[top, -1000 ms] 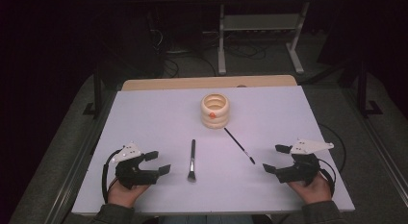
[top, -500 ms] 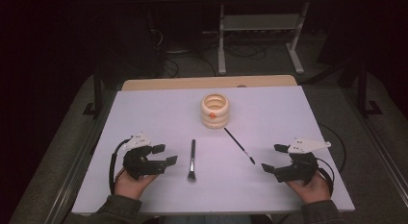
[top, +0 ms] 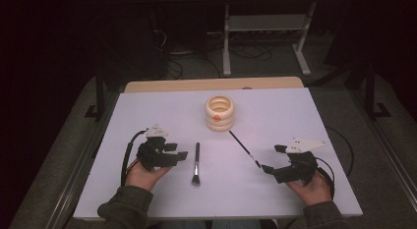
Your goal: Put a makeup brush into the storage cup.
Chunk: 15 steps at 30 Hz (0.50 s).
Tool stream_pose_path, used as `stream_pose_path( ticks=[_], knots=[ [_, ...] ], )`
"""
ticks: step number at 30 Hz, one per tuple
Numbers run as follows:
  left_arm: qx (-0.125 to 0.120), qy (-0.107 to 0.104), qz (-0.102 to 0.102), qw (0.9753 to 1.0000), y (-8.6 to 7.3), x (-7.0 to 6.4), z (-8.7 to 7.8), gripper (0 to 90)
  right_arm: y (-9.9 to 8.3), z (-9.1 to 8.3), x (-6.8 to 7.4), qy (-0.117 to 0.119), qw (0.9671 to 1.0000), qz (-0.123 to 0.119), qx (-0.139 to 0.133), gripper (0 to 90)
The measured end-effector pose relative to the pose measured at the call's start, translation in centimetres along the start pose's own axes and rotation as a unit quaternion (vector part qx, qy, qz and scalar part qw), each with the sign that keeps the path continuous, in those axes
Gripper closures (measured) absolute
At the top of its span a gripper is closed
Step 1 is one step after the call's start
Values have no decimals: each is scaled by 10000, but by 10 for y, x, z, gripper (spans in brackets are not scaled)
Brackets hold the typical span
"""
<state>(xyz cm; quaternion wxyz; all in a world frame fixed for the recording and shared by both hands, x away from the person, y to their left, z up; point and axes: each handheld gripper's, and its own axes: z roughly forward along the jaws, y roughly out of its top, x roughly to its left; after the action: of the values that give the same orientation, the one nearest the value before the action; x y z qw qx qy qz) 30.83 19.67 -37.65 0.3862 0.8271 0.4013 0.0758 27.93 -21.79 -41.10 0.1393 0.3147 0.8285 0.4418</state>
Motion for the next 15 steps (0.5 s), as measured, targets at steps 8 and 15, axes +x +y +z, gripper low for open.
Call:
stream_pose_path(
  ticks=[8,15],
  knots=[
    [392,-8,-35,9992,17,-1,25,428,2,1,-2,0,10000,32,12,152],
    [918,35,-150,9957,28,-5,52,446,0,-1,-1,20,10000,62,16,167]
  ],
)
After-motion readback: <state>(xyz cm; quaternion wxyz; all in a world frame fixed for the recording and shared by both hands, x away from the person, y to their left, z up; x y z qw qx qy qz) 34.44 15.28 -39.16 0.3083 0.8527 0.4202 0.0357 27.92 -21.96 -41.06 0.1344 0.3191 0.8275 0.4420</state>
